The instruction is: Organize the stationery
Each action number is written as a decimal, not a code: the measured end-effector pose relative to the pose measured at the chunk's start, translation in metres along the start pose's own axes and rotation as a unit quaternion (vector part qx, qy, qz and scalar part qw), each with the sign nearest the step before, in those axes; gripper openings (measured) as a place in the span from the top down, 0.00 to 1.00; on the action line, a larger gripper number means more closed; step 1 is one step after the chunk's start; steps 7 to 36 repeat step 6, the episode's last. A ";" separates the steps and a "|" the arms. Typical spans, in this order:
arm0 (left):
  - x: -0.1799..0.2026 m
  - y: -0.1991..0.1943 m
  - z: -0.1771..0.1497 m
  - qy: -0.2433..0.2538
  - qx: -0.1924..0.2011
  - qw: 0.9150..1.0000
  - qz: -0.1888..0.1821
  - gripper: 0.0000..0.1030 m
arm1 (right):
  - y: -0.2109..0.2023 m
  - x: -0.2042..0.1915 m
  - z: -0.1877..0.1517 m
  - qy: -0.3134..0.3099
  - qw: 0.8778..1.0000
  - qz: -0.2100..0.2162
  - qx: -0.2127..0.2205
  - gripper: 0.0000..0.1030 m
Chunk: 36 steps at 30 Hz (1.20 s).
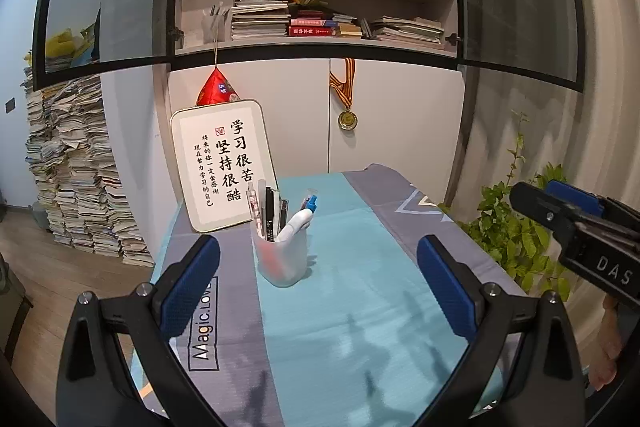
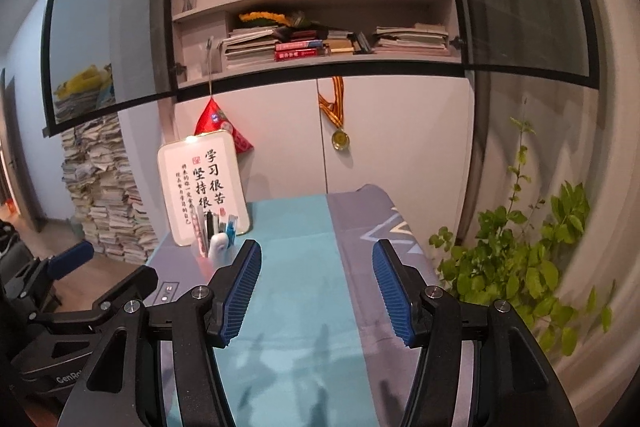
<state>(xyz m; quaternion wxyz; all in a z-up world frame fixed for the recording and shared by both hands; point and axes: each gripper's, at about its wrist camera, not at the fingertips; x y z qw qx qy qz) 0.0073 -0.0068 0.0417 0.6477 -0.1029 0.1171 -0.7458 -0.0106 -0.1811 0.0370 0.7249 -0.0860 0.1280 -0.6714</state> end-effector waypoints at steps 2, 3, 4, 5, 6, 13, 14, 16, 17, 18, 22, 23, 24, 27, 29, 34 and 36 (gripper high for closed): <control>0.001 -0.001 0.000 0.002 0.001 1.000 0.002 0.04 | 0.001 0.000 0.000 0.001 1.000 0.002 0.000 0.43; 0.002 -0.002 0.000 0.004 0.002 1.000 0.002 0.04 | 0.001 0.001 -0.001 0.002 1.000 0.003 -0.001 0.43; 0.002 -0.002 0.000 0.005 0.003 1.000 0.002 0.04 | 0.001 0.001 -0.001 0.003 1.000 0.003 -0.001 0.43; 0.002 -0.002 0.000 0.005 0.002 1.000 0.003 0.04 | 0.001 0.001 -0.001 0.004 1.000 0.003 -0.001 0.43; 0.002 -0.003 0.000 0.004 0.003 1.000 0.003 0.04 | 0.001 0.001 -0.001 0.003 1.000 0.003 -0.001 0.43; 0.002 -0.003 0.000 0.004 0.003 1.000 0.003 0.04 | 0.001 0.001 -0.001 0.003 1.000 0.003 -0.001 0.43; 0.002 -0.003 0.000 0.004 0.003 1.000 0.003 0.04 | 0.001 0.001 -0.001 0.003 1.000 0.003 -0.001 0.43; 0.002 -0.003 0.000 0.004 0.003 1.000 0.003 0.04 | 0.001 0.001 -0.001 0.003 1.000 0.003 -0.001 0.43; 0.002 -0.003 0.000 0.004 0.003 1.000 0.003 0.04 | 0.001 0.001 -0.001 0.003 1.000 0.003 -0.001 0.43; 0.002 -0.003 0.000 0.004 0.003 1.000 0.003 0.04 | 0.001 0.001 -0.001 0.003 1.000 0.003 -0.001 0.43; 0.002 -0.003 0.000 0.004 0.003 1.000 0.003 0.04 | 0.001 0.001 -0.001 0.003 1.000 0.003 -0.001 0.43; 0.002 -0.003 0.000 0.004 0.003 1.000 0.003 0.04 | 0.001 0.001 -0.001 0.003 1.000 0.003 -0.001 0.43; 0.002 -0.003 0.000 0.004 0.003 1.000 0.003 0.04 | 0.001 0.001 -0.001 0.003 1.000 0.003 -0.001 0.43; 0.002 -0.003 0.000 0.004 0.003 1.000 0.003 0.04 | 0.001 0.001 -0.001 0.003 1.000 0.003 -0.001 0.43; 0.002 -0.003 0.000 0.004 0.003 1.000 0.003 0.04 | 0.001 0.001 -0.001 0.003 1.000 0.003 -0.001 0.43; 0.002 -0.003 0.000 0.004 0.003 1.000 0.003 0.04 | 0.001 0.001 -0.001 0.003 1.000 0.003 -0.001 0.43; 0.002 -0.003 0.000 0.004 0.003 1.000 0.003 0.04 | 0.001 0.001 -0.001 0.003 1.000 0.003 -0.001 0.43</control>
Point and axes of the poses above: each gripper's, at about its wrist camera, not at the fingertips, and y roughly the way its jaws point, x to its right, z to its top, and after that the axes turned 5 degrees about x, right-handed
